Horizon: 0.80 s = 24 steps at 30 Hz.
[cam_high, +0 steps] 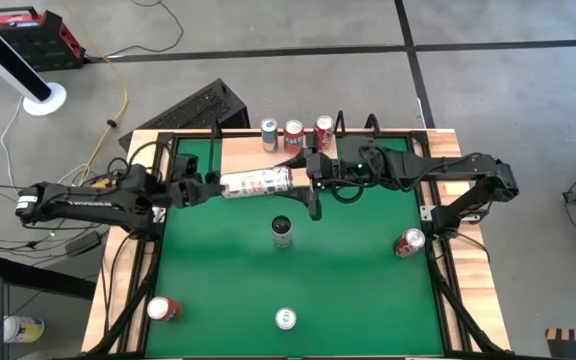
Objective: Place canned beverage on shelf
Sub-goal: Put the top white soda can on the shelf
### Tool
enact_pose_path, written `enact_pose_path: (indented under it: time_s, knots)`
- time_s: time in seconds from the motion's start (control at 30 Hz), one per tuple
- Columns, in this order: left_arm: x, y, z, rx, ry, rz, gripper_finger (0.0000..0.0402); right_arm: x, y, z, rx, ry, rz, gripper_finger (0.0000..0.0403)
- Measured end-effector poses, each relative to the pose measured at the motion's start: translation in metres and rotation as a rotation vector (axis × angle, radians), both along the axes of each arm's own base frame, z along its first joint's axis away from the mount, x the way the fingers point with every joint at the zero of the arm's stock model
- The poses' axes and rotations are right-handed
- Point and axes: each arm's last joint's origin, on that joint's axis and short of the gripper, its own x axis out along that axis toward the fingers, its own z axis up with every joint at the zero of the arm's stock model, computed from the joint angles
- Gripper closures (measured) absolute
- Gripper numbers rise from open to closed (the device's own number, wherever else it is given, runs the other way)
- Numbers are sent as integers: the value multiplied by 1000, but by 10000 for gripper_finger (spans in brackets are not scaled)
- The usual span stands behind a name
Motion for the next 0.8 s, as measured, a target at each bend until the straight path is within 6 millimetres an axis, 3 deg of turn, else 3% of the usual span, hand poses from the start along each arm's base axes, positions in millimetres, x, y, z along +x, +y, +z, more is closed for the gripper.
enact_pose_path:
  time_s: [0.33,0.67,0.8]
  knots:
    - [3,1,-8,22,93,32,45,-1,-1,-5,-5,52,-33,111]
    - [4,3,-9,27,102,49,162,-1,-1,-5,-10,51,-32,111]
    - [4,3,-10,34,109,52,168,-1,-1,-5,-12,52,-32,111]
